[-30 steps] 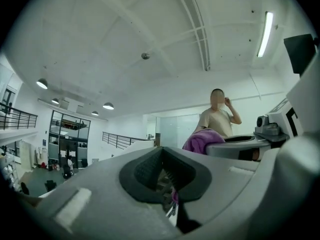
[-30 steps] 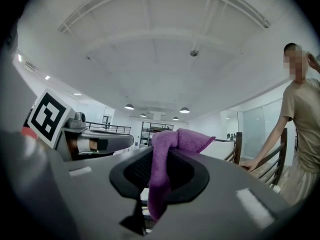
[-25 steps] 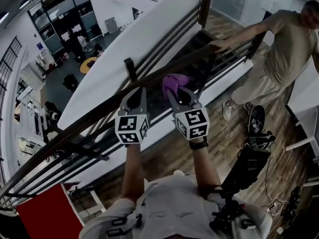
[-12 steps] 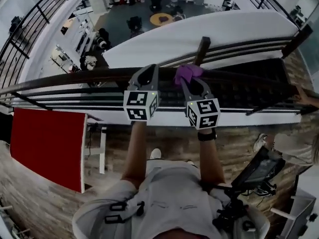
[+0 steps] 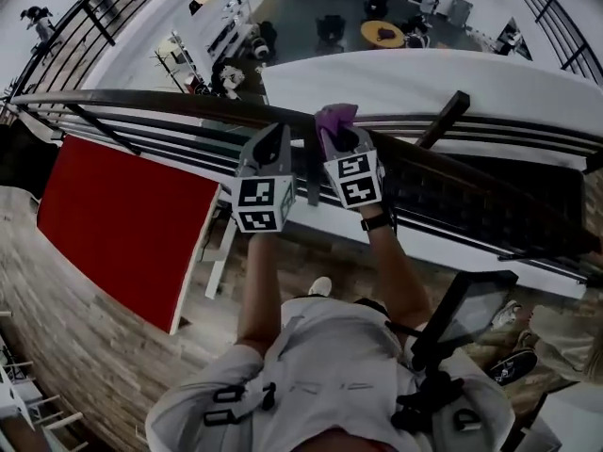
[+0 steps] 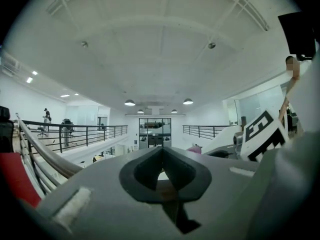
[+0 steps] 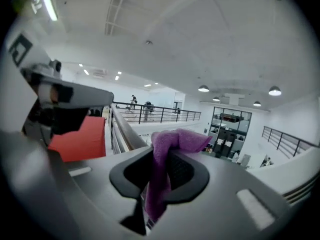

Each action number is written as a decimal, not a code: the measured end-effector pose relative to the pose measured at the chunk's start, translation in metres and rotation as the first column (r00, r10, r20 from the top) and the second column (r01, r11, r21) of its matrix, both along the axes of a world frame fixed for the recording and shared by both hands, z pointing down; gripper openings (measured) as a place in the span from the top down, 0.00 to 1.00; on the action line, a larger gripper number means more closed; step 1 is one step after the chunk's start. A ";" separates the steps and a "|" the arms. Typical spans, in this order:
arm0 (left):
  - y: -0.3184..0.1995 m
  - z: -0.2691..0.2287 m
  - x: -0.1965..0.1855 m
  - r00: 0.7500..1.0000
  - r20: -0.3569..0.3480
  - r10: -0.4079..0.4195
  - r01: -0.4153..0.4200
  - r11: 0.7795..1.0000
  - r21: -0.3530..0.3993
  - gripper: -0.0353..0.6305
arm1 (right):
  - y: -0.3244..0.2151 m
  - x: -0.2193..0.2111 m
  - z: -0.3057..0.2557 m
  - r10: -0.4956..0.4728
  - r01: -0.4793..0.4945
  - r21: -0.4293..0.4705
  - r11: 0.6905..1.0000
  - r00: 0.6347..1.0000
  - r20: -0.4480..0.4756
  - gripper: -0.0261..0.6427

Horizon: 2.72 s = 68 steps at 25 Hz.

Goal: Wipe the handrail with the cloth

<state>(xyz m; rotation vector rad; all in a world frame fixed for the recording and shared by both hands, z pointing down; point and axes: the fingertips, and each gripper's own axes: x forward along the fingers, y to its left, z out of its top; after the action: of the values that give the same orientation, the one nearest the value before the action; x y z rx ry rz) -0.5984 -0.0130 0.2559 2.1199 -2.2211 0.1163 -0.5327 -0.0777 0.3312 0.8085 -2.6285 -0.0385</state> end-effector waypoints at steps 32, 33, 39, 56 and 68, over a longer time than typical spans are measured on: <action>-0.160 0.030 0.316 0.946 -0.019 0.323 -0.323 0.940 -0.107 0.95 | -0.105 0.300 0.080 0.220 -0.224 0.035 0.974 0.897 -0.384 0.89; -0.164 0.028 0.336 0.936 -0.012 0.352 -0.351 0.930 -0.108 0.95 | -0.106 0.317 0.080 0.238 -0.242 0.039 0.970 0.893 -0.383 0.89; -0.183 0.014 0.433 0.882 -0.004 0.471 -0.469 0.877 -0.101 0.95 | -0.115 0.397 0.077 0.309 -0.321 0.031 0.947 0.877 -0.366 0.89; -0.210 0.008 0.639 0.766 -0.016 0.643 -0.640 0.760 -0.114 0.95 | -0.147 0.624 0.066 0.505 -0.532 0.005 0.847 0.801 -0.321 0.89; -0.181 0.032 0.766 0.629 -0.070 0.775 -0.776 0.618 -0.127 0.95 | -0.163 0.849 0.072 0.721 -0.754 -0.043 0.655 0.641 -0.263 0.89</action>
<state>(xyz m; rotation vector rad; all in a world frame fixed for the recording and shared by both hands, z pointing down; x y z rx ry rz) 0.1680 -0.1942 0.2877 2.7999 -1.0542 0.2964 0.3161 -0.2405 0.4028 1.6594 -1.8715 0.2761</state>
